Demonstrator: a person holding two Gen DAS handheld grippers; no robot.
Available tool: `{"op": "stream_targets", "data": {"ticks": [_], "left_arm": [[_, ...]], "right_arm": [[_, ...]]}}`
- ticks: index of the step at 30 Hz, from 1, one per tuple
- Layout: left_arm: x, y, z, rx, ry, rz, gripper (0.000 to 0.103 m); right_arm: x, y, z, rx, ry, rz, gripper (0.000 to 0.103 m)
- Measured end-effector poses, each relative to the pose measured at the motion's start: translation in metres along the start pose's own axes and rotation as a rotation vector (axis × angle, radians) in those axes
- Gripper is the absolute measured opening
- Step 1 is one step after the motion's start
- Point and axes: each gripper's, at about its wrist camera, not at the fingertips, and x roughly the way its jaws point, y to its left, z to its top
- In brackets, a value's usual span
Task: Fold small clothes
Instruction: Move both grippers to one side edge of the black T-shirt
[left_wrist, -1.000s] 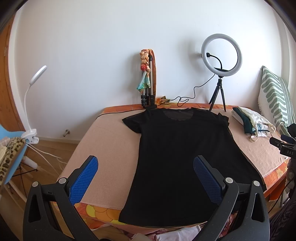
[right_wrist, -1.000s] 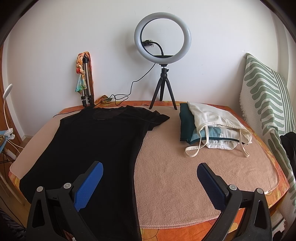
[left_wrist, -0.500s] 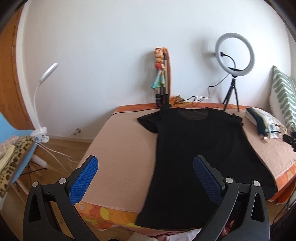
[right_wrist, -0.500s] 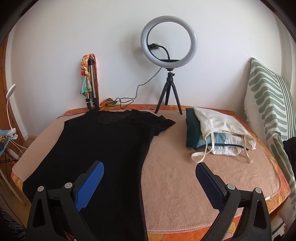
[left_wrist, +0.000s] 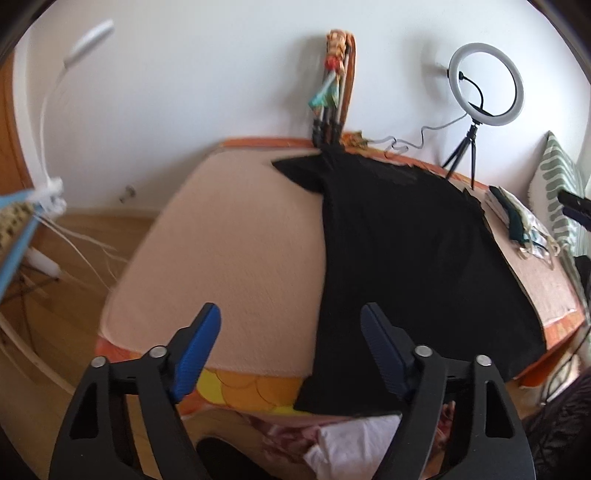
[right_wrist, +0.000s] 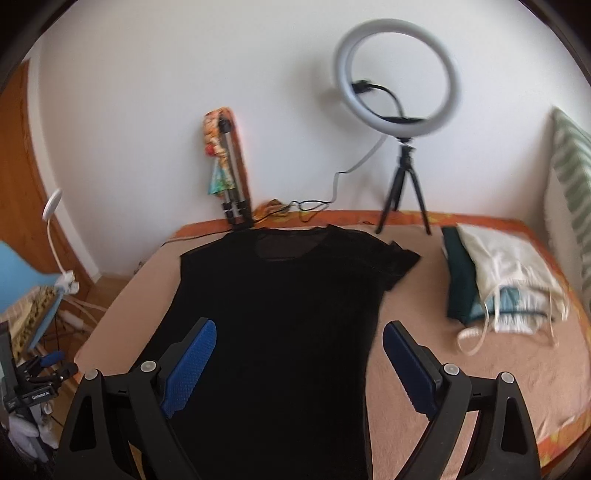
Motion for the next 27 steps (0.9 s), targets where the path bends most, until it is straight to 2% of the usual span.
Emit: {"op": "stream_targets", "data": {"ticks": [3,6,8,13,19,25,27], "left_arm": [[0.012,0.005,-0.008,-0.038,0.069,-0.061,0.066],[0.021,0.001,-0.016,-0.029,0.124,-0.080,0.057],[0.026,-0.003,-0.020,-0.013,0.149,-0.087,0.057],[0.036,-0.007,-0.027,0.008,0.189,-0.100,0.051],[0.047,-0.005,-0.029,0.011,0.240,-0.136,0.045],[0.061,0.003,-0.032,-0.052,0.298,-0.170,0.043],[0.060,0.003,-0.033,-0.052,0.290,-0.173,0.043]], "right_arm": [[0.010,0.027,0.019,-0.093,0.015,0.011,0.096],[0.026,0.046,0.041,-0.110,0.041,0.054,0.096],[0.039,0.059,0.056,-0.107,0.063,0.099,0.096],[0.073,0.100,0.089,-0.150,0.089,0.145,0.096],[0.132,0.154,0.124,-0.164,0.172,0.249,0.094],[0.203,0.208,0.138,-0.188,0.255,0.278,0.092],[0.228,0.220,0.138,-0.186,0.286,0.282,0.090]]}}
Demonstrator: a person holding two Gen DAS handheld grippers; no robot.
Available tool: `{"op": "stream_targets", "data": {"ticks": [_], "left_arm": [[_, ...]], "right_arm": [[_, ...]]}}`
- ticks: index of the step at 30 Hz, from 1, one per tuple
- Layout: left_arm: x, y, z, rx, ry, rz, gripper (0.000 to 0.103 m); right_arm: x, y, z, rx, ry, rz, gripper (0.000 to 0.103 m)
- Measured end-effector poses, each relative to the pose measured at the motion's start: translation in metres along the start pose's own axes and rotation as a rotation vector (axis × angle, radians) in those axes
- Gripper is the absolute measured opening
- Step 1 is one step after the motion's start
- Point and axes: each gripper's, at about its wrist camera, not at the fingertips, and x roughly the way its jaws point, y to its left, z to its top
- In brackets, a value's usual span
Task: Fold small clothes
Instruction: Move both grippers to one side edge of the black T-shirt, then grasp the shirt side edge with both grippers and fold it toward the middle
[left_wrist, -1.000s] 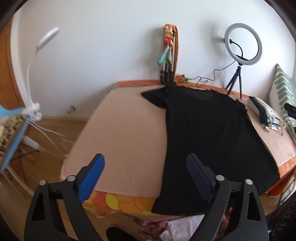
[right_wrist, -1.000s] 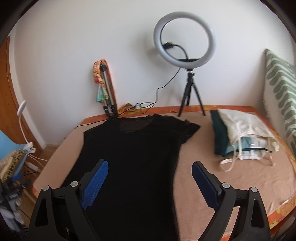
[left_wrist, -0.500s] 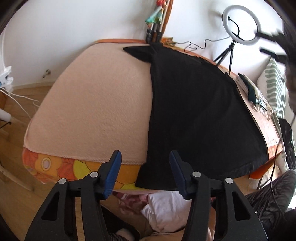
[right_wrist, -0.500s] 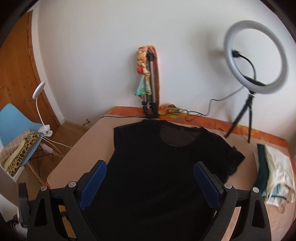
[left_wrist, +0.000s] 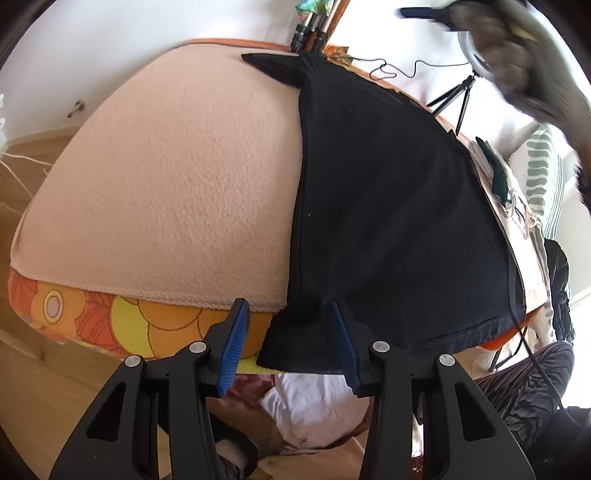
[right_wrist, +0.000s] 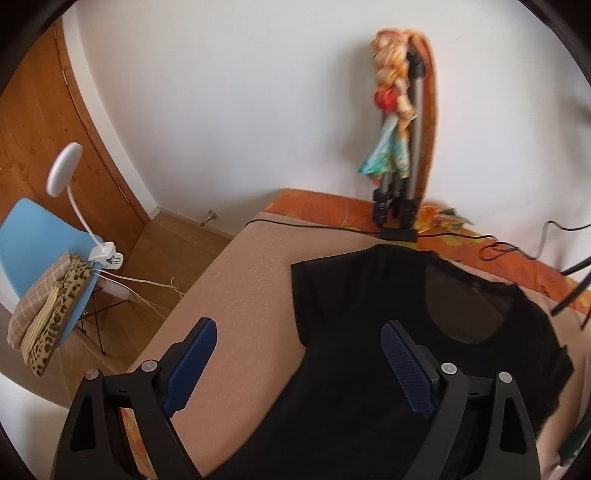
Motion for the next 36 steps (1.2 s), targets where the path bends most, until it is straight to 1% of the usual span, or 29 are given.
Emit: {"op": "stream_targets", "data": {"ticks": [3,5,8,12,13,15,17,18,20,21,22,23,25,26,28,29,31,33,35,36], "left_arm": [[0.001,0.000,0.001,0.004,-0.002,0.001,0.042],[0.001,0.000,0.001,0.009,-0.002,0.002,0.042],[0.002,-0.001,0.001,0.022,-0.006,0.006,0.042],[0.002,-0.003,0.000,0.043,-0.012,0.020,0.042],[0.002,-0.002,0.001,0.044,-0.013,0.024,0.042],[0.002,0.000,0.002,0.038,-0.014,0.024,0.035],[0.002,0.003,0.003,0.027,-0.014,0.015,0.028],[0.002,0.004,0.003,0.022,-0.014,0.011,0.026],[0.002,0.006,0.004,0.016,-0.014,0.003,0.022],[0.002,0.006,0.004,0.015,-0.012,-0.005,0.017],[0.002,0.006,0.004,0.013,-0.007,-0.019,0.015],[0.003,0.006,0.003,0.013,-0.005,-0.029,0.013],[0.003,0.005,0.003,0.023,-0.011,-0.024,0.012],[0.003,0.004,0.002,0.029,-0.013,-0.019,0.011],[0.003,0.004,0.002,0.029,-0.015,-0.024,0.010],[0.003,0.004,0.002,0.021,-0.013,-0.040,0.007],[0.003,0.008,0.001,-0.005,-0.012,-0.073,0.006],[0.004,0.007,0.001,-0.018,-0.012,-0.082,0.004],[0.004,0.009,0.002,-0.032,-0.010,-0.099,0.003],[0.004,0.010,0.001,-0.038,-0.008,-0.113,0.003]], "right_arm": [[0.043,0.005,0.012,0.001,0.048,0.000,0.085],[0.072,0.009,0.020,-0.006,0.081,-0.008,0.079],[0.115,0.010,0.028,0.009,0.129,-0.009,0.076],[0.155,0.011,0.035,0.027,0.168,0.006,0.068],[0.163,0.011,0.037,0.025,0.177,0.008,0.064],[0.182,0.013,0.039,0.017,0.200,0.017,0.061],[0.197,0.015,0.041,0.001,0.220,-0.001,0.060],[0.203,0.015,0.041,-0.008,0.228,-0.014,0.060],[0.217,0.013,0.044,-0.018,0.242,-0.039,0.054],[0.221,0.013,0.045,-0.018,0.245,-0.042,0.053],[0.227,0.012,0.047,-0.018,0.250,-0.048,0.051],[0.231,0.012,0.048,-0.024,0.253,-0.063,0.050],[0.239,0.011,0.049,-0.041,0.265,-0.095,0.050],[0.244,0.010,0.050,-0.051,0.276,-0.110,0.045],[0.252,0.008,0.050,-0.076,0.278,-0.135,0.041],[0.253,0.008,0.049,-0.081,0.278,-0.139,0.041],[0.255,0.007,0.049,-0.105,0.274,-0.149,0.040],[0.256,0.009,0.048,-0.129,0.271,-0.171,0.035],[0.256,0.007,0.045,-0.152,0.262,-0.197,0.020],[0.254,0.007,0.044,-0.160,0.256,-0.200,0.015]]}}
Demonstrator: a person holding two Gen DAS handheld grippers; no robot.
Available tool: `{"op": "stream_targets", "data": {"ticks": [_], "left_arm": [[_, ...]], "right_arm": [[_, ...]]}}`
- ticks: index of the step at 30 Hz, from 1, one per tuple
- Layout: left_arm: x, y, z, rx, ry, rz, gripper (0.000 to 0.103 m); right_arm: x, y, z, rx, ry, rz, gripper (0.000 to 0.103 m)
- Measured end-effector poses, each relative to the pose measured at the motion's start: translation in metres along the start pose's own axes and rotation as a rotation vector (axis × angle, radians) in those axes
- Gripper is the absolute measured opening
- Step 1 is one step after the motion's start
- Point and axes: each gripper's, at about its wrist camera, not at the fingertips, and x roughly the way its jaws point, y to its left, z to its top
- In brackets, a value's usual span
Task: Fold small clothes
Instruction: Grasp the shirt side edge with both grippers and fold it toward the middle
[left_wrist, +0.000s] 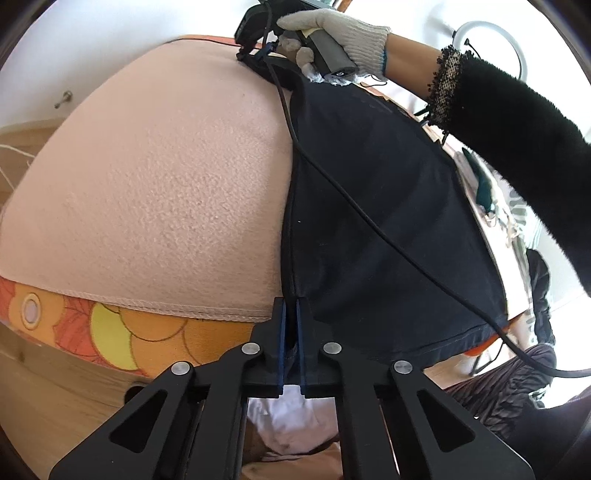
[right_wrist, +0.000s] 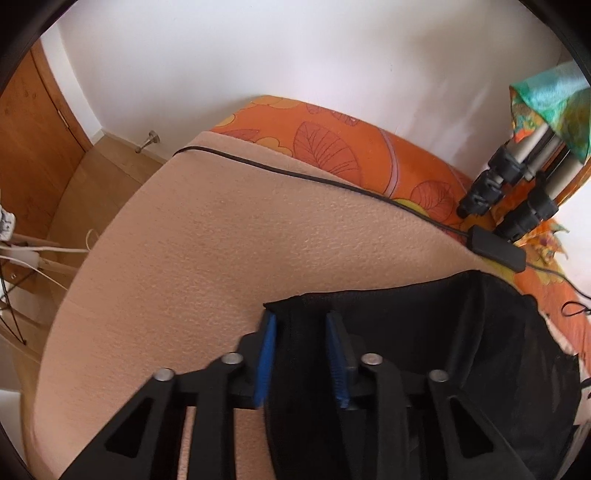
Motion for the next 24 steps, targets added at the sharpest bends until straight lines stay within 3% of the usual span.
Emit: {"op": "stream_targets", "data": {"ticks": [1,4,13,24], "left_arm": [[0.000,0.001,-0.001,-0.003,0.002,-0.009,0.003],[-0.005,0.001,-0.003,0.003,-0.012,-0.022,0.002],[-0.020,-0.015,0.002,0.057,-0.066,-0.053,0.002],[-0.008,-0.065,0.007,0.174,-0.047,-0.142,0.001]], "right_arm": [[-0.001,-0.001,-0.002,-0.002,-0.008,0.001,0.005],[-0.005,-0.009,-0.005,0.028,-0.029,0.000,0.000],[-0.047,-0.039,-0.011,0.069,-0.137,-0.010,0.000],[-0.089,-0.087,-0.031,0.108,-0.211,-0.067,0.000]]}}
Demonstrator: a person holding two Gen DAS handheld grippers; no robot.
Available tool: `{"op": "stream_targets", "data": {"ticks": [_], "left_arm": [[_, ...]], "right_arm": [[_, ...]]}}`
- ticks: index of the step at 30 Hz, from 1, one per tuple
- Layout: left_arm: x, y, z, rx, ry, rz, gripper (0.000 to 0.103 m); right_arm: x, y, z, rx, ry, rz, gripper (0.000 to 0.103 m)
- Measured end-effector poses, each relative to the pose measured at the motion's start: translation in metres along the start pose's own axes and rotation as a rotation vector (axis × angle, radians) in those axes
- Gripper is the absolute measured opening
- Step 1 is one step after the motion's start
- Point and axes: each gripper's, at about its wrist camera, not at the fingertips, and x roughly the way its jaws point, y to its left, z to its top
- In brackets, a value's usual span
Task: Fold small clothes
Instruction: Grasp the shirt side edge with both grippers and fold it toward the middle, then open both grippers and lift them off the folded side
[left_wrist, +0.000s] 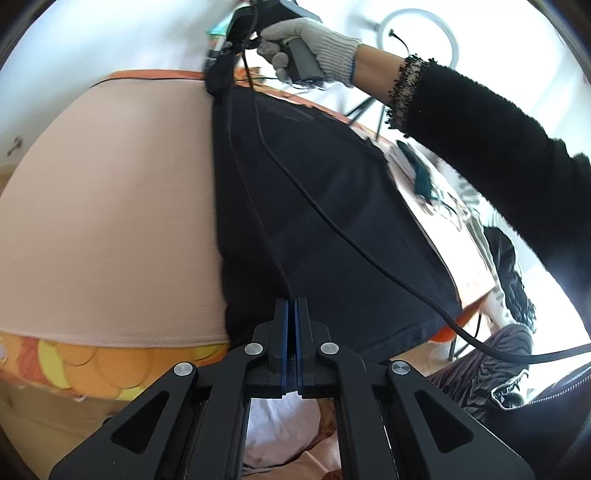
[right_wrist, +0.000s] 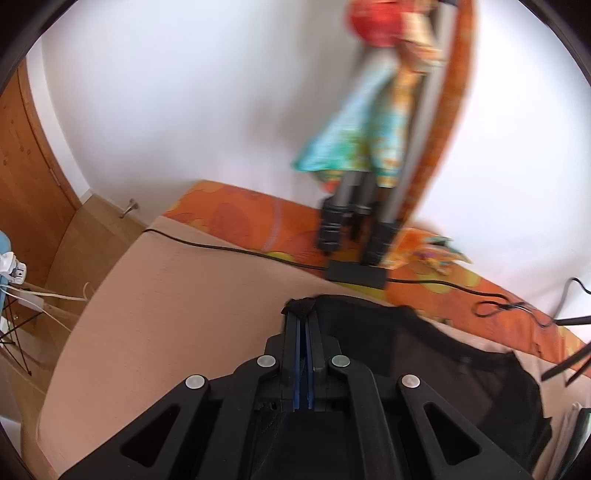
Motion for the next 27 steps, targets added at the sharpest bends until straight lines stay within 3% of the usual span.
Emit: {"op": "stream_targets", "data": {"ticks": [12,23,26,27], "left_arm": [[0.041,-0.039,0.002,0.106,0.094,-0.055,0.001],[0.058,-0.047,0.003,0.103,0.135,-0.103,0.001],[0.062,-0.050,0.002,0.117,0.159,-0.110,0.011],[0.062,-0.051,0.001,0.122,0.162,-0.115,0.018]], "right_arm": [[0.002,-0.094,-0.043,0.097,0.074,-0.102,0.000],[0.018,-0.110,-0.057,0.102,0.098,-0.130,0.000],[0.018,-0.111,-0.056,0.105,0.103,-0.117,0.003],[0.018,-0.111,-0.056,0.100,0.115,-0.113,0.008]]}}
